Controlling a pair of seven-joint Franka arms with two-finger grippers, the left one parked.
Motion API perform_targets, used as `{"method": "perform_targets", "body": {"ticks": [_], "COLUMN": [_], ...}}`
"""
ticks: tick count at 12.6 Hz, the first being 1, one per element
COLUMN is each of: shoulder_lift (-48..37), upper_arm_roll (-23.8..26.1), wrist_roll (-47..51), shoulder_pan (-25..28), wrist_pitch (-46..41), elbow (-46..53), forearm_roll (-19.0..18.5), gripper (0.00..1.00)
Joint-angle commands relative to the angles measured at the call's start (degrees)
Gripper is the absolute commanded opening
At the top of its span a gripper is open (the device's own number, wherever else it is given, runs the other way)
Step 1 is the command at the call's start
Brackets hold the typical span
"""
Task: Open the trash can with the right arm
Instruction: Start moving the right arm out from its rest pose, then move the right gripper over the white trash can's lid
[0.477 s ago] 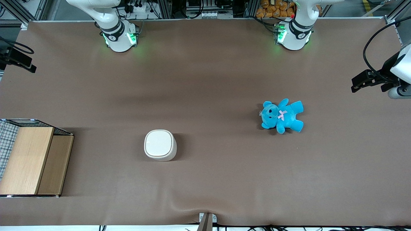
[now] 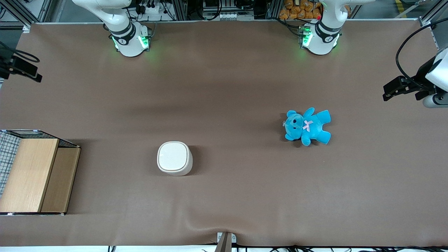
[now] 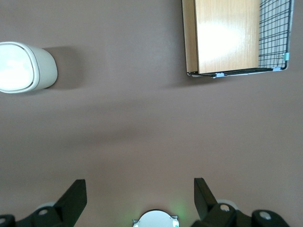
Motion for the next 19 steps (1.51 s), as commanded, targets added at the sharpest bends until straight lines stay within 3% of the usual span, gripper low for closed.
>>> {"method": "perform_targets", "body": {"ticks": [1, 5, 7, 9, 11, 13, 19], "shoulder_lift": [5.09, 12.91, 16.43, 19.42, 22.58, 25.57, 32.08], "upper_arm_roll": [0.21, 0.21, 0.21, 0.21, 0.21, 0.21, 0.21], "wrist_roll": [0.44, 1.14, 6.13, 8.95, 10.11, 10.2, 14.68], "shoulder_pan": [2.74, 11.09, 14.69, 18.13, 19.72, 20.95, 23.94], "wrist_pitch": [-0.28, 7.7, 11.83, 15.96, 20.62, 25.62, 34.78], "elbow": [2.25, 2.25, 2.25, 2.25, 2.25, 2.25, 2.25], "forearm_roll": [2.08, 1.55, 1.82, 1.82, 1.99, 2.34, 1.91], "gripper": [1.0, 1.0, 0.99, 0.72, 0.3, 0.0, 0.0]}}
